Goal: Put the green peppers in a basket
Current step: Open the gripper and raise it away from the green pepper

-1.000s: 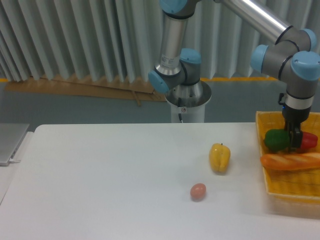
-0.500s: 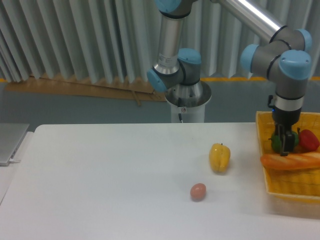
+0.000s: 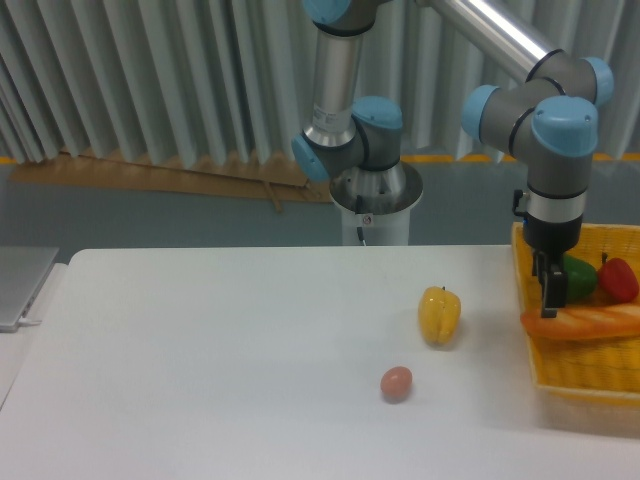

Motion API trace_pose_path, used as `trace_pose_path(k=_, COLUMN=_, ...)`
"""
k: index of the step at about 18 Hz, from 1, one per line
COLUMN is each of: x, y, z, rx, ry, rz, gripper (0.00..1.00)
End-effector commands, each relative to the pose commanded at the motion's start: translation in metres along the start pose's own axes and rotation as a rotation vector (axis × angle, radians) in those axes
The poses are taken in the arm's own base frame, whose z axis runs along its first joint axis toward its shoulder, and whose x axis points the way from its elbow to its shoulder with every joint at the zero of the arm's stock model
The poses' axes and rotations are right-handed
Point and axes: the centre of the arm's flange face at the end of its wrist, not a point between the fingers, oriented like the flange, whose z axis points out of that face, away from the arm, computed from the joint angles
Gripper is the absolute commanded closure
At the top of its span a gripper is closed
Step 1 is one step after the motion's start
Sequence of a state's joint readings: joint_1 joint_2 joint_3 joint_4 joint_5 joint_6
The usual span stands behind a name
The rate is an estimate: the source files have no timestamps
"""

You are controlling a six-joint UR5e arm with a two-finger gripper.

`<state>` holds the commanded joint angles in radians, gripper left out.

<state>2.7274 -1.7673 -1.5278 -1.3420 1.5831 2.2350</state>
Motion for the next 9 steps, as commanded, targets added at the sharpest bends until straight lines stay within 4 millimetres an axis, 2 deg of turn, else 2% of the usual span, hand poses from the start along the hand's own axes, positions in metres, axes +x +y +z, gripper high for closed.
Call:
trace_pose_path(k=5, x=0.011, y=-0.028, z=-0.027, rx=0.020, ry=0.014, rz=-0.033, gripper=0.00)
trace_pose_path(k=6, x=0.011, y=-0.039, z=-0.033, rx=0.019, ry=0.014, rz=-0.047, gripper=0.00)
trace_pose_path(k=9, x=0.007, y=-0.060, z=-0.036, rx=0.023, ry=0.017, rz=-0.040, gripper=0.00)
